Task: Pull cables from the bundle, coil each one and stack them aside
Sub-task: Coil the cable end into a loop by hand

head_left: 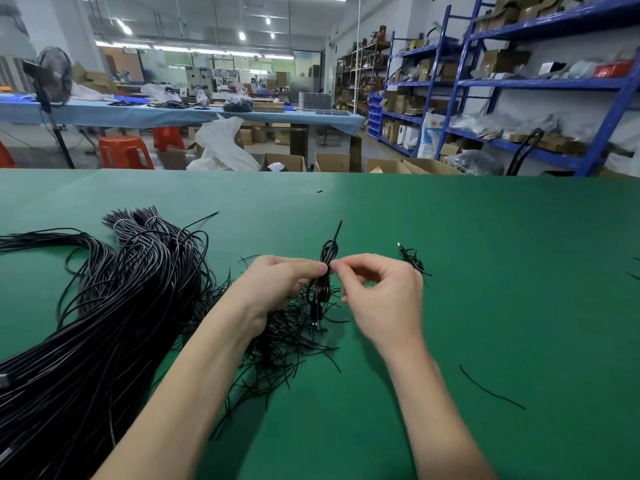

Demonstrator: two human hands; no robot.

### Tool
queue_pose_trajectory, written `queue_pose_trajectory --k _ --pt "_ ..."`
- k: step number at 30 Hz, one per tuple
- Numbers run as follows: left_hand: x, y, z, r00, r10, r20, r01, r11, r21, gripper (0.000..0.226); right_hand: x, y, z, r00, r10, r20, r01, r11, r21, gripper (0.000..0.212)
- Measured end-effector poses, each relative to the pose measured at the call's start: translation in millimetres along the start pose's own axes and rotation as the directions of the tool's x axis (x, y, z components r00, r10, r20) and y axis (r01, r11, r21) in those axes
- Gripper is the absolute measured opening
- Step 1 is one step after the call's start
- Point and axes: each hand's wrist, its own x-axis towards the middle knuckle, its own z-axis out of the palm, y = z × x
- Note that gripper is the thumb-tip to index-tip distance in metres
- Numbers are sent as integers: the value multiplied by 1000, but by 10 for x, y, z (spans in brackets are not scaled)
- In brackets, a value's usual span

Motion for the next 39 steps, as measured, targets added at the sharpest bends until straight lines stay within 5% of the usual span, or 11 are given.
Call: queue_pose_trajectory --k 2,5,8,11,15,22,26,33,39 --pt "12 -28 25 992 -95 85 107 983 -150 10 -72 39 49 950 -310 -45 298 938 -177 6" --pt "23 -80 25 981 -77 180 130 945 -302 12 -158 89 125 932 -349 -102 330 929 -167 6" --pt "25 -88 -3 987 -1 163 41 969 -245 22 -122 14 128 991 115 -67 -102 979 175 18" --pt "10 -72 -31 987 36 157 -3 979 -203 50 -58 -91 92 803 520 293 -585 588 559 19" --pt "-7 -56 -30 986 43 160 -12 981 -194 51 -56 -121 66 636 584 504 -749 310 586 20" --pt "-43 -12 -61 982 58 180 -31 988 -150 46 -55 -106 1 520 513 683 -809 41 586 18" --pt "-48 -13 -49 983 35 182 -2 984 -177 32 -62 -107 16 564 543 622 -792 142 593 21" --pt "-17 -20 -82 985 76 156 -47 982 -183 46 -69 -168 101 740 501 448 -661 422 620 18" --pt "5 -61 -23 982 75 172 -31 969 -243 25 -123 -133 226 850 461 255 -497 540 679 15"
